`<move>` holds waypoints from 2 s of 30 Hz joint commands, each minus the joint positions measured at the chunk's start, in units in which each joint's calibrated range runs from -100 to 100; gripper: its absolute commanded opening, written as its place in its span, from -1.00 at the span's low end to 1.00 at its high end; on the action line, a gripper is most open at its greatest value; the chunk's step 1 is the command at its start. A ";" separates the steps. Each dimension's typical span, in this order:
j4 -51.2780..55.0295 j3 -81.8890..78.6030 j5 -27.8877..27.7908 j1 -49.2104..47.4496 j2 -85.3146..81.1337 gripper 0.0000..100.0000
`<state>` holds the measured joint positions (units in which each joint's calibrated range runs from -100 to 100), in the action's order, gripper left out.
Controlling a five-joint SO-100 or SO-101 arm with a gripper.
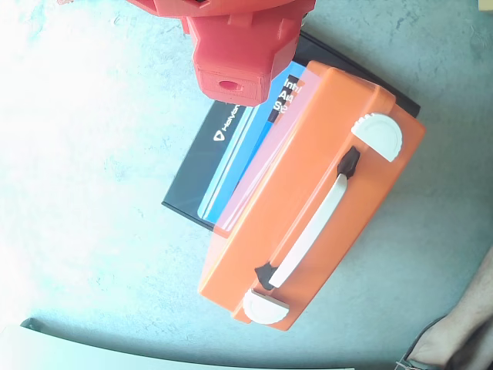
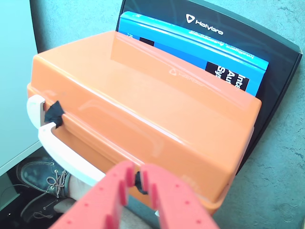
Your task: Grab the white handle of the orange box
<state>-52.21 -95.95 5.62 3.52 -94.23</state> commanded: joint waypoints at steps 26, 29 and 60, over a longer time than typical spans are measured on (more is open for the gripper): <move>5.68 1.80 -10.50 14.57 0.72 -0.51; 8.98 0.73 -9.98 16.59 0.72 -0.54; 37.49 37.51 -2.61 15.04 33.70 -0.59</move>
<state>-15.45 -60.22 3.21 19.82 -63.94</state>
